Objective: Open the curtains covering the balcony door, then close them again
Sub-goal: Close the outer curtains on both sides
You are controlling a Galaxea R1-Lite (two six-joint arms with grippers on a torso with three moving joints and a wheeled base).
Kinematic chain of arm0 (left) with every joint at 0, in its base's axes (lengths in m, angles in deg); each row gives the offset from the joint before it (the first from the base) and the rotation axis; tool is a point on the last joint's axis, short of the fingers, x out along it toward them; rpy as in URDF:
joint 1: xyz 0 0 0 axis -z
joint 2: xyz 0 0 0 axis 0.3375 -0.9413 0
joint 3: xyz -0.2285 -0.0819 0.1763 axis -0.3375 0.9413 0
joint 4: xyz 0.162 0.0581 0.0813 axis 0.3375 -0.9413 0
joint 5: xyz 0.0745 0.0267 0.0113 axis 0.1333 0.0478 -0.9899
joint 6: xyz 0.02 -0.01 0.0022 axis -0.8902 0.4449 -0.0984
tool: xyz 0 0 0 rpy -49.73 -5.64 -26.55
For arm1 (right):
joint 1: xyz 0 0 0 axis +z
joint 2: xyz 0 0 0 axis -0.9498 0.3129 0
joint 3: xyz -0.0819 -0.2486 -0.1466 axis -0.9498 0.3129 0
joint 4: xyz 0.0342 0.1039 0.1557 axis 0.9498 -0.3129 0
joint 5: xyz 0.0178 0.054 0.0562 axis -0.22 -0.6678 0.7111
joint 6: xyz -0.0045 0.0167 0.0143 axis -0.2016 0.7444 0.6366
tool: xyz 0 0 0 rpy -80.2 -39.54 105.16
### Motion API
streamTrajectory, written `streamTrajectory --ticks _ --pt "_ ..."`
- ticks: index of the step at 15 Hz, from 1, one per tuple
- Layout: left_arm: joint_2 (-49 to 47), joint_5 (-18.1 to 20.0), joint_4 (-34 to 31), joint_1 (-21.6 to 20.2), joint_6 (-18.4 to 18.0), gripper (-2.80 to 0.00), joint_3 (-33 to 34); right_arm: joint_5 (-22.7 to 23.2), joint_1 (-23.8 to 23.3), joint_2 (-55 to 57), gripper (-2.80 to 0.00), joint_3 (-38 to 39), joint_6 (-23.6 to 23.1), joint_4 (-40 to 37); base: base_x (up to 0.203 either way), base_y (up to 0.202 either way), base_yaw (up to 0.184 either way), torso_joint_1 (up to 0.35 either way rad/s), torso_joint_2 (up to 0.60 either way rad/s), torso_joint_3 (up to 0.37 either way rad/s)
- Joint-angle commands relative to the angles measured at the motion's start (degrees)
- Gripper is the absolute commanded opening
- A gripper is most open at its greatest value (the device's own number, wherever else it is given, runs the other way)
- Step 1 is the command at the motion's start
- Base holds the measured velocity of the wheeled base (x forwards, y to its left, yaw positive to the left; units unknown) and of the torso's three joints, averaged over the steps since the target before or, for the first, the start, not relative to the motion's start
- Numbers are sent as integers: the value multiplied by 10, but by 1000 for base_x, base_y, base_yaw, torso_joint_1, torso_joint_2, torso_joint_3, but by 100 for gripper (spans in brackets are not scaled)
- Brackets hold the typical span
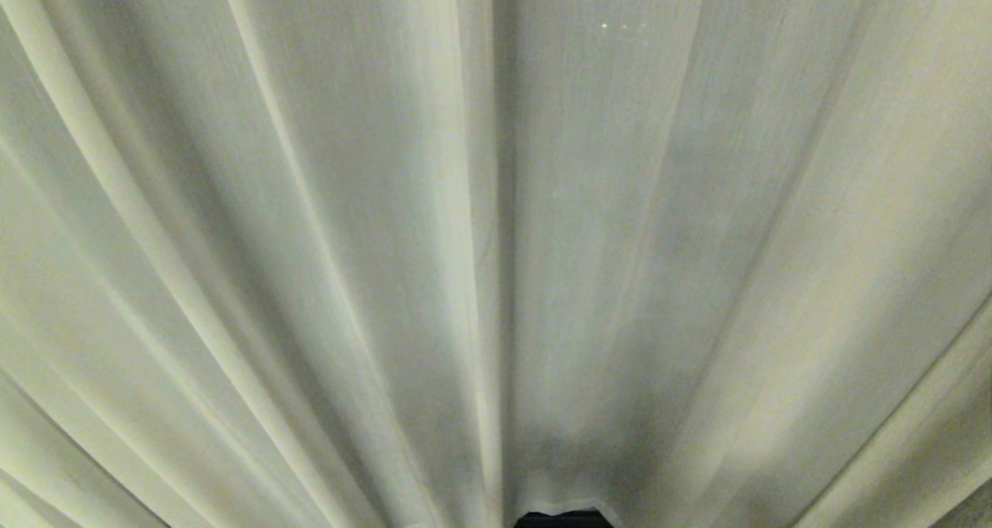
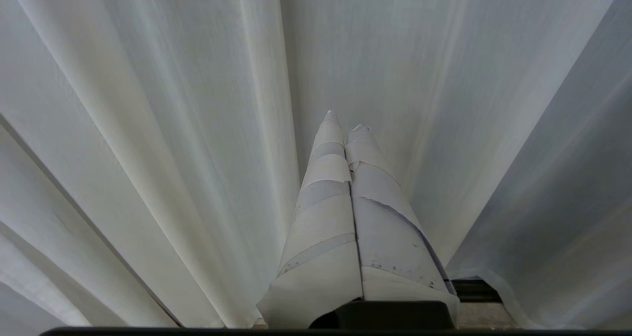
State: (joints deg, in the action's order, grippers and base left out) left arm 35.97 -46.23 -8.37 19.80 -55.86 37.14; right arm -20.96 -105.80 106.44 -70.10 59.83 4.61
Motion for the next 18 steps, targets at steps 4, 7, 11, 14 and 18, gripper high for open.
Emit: streamTrajectory --ticks 4,7,11,14,18 --pt "0 0 0 0 0 -280 0 1 0 47 0 -9 4 12 0 0 0 0 0 0" --pt "0 0 0 0 0 -280 0 1 0 46 -280 -6 31 31 0 0 0 0 0 0" --pt "0 0 0 0 0 -280 0 1 0 29 -280 5 43 28 0 0 0 0 0 0" --pt "0 0 0 0 0 -280 0 2 0 -4 -280 34 47 26 0 0 0 0 0 0" --pt "0 0 0 0 0 -280 0 3 3 -69 -280 99 47 22 0 0 0 0 0 0"
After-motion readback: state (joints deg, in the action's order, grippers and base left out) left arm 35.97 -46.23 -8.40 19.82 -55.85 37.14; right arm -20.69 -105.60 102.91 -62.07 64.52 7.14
